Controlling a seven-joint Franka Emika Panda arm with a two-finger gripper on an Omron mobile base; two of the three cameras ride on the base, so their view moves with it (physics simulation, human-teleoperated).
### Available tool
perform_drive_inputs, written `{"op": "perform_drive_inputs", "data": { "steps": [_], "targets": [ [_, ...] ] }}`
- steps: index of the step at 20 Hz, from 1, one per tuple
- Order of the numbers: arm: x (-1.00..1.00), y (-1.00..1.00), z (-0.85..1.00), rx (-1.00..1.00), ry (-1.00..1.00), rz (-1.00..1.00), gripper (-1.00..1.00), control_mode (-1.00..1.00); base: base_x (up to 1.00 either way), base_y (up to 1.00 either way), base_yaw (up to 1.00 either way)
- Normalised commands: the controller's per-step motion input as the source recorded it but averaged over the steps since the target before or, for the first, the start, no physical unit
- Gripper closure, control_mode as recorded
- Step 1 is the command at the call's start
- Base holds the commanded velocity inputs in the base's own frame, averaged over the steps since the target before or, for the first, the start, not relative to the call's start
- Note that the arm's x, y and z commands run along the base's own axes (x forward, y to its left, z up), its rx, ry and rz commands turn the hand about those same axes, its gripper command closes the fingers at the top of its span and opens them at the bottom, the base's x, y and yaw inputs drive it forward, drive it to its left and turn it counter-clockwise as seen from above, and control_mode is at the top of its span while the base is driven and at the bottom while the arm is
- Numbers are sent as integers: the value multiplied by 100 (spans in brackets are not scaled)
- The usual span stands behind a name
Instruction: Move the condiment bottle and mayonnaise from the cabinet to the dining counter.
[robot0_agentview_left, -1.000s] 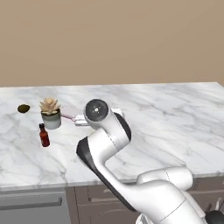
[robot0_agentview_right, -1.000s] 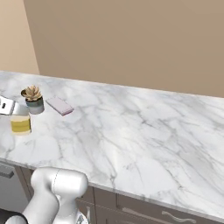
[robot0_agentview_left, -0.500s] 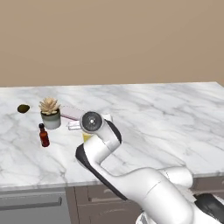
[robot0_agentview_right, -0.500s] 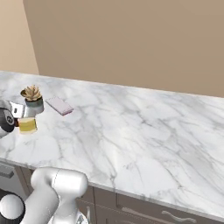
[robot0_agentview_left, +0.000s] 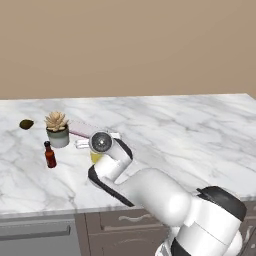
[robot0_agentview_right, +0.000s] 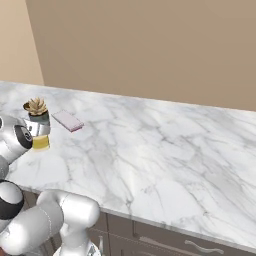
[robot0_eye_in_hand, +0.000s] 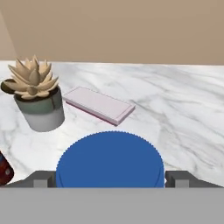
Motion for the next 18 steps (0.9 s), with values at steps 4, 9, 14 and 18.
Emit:
{"op": "perform_drive_inputs", "data": {
  "steps": [4, 9, 14, 18],
  "targets": [
    [62, 21, -18, 0, 0, -2, 100, -100, 0, 0, 0],
    [39, 17, -27, 0, 0, -3, 100, -100, 0, 0, 0],
    [17, 11, -40, 0, 0, -2, 100, -100, 0, 0, 0],
    [13, 8, -31, 0, 0, -2, 100, -100, 0, 0, 0]
  ]
}}
